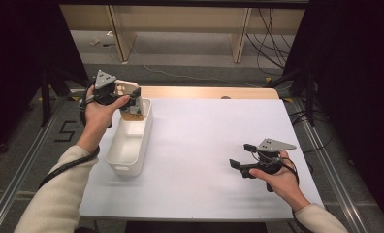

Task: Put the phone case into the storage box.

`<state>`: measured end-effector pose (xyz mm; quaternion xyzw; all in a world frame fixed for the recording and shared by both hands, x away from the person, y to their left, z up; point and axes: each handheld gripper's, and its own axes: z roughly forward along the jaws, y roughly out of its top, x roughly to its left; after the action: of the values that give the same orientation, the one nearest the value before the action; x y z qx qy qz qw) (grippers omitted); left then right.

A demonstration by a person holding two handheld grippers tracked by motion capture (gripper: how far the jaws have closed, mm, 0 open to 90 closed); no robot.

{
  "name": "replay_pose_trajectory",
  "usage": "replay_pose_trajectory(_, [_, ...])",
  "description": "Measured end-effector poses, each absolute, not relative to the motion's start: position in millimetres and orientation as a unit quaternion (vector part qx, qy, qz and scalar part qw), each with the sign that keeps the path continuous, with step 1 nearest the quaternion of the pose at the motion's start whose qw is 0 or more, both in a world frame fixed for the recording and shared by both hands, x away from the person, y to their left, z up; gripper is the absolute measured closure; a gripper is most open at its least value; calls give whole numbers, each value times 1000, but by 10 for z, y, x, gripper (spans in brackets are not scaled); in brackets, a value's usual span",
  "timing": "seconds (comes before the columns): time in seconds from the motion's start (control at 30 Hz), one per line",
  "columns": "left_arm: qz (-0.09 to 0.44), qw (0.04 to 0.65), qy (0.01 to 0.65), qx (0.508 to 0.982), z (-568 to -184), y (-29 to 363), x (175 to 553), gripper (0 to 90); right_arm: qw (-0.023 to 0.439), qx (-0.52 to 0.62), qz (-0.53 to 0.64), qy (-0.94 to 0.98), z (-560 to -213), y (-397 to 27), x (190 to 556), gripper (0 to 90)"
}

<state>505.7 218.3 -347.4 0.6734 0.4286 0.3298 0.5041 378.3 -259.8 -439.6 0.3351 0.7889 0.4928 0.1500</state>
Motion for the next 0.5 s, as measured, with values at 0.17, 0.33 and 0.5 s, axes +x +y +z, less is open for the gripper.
replay_pose_trajectory(0.17, [329, 502, 430, 675, -3483, 2178, 5093, 123, 150, 336, 493, 788, -4396, -2600, 3783, 149])
replay_pose_trajectory(0.33, [330, 501, 431, 674, -3480, 2170, 5124, 123, 150, 335, 493, 788, -4394, -2601, 3783, 149])
replay_pose_trajectory(0.5, [330, 499, 431, 675, -3490, 2162, 5150, 123, 150, 335, 494, 788, -4393, -2600, 3783, 149])
